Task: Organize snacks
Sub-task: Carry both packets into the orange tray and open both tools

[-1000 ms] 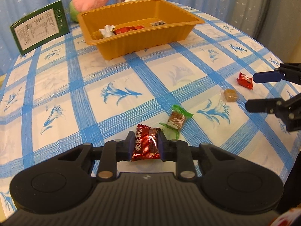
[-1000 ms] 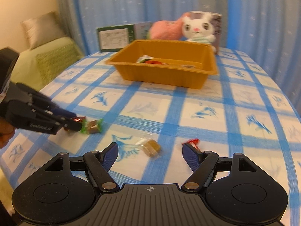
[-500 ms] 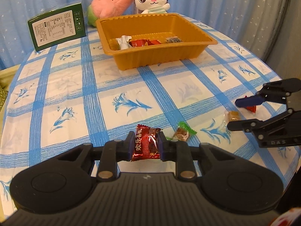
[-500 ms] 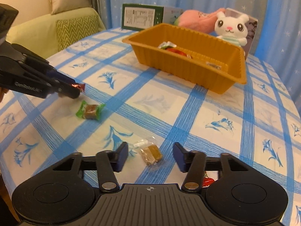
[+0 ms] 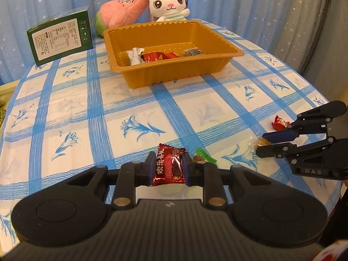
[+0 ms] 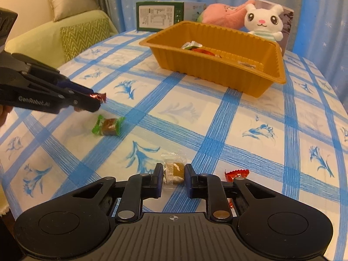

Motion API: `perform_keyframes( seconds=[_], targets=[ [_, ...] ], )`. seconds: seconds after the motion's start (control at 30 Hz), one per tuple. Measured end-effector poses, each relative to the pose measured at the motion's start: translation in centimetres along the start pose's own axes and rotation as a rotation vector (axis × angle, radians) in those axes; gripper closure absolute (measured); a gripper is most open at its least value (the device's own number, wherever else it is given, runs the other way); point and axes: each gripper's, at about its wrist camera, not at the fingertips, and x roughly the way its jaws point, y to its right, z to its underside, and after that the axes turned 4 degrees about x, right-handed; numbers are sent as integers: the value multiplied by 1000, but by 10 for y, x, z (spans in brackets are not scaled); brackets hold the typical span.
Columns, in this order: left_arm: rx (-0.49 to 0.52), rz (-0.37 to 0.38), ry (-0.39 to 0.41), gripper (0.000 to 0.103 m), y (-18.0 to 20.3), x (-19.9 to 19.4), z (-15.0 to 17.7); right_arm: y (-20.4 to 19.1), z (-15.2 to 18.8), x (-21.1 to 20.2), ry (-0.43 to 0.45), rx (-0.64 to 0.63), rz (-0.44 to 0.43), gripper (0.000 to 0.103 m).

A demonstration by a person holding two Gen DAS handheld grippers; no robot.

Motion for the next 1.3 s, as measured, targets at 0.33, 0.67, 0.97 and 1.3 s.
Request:
perform_keyframes(
  seconds=[0.33,0.67,0.97,1.3],
  targets=[
    [4,14,69,81,22,-9,-24,6,-24,-28,128,56,40,82],
    [-24,-4,141,81,28,-10,-61,34,-56,-47,215,148,75,82],
    [-52,-19,222,81,28,-6,-106,62,-91,-52,279,216,109,82],
    [-126,-31,267,81,11,7,-132,90,-125,-37,316,271,114,82]
  ],
)
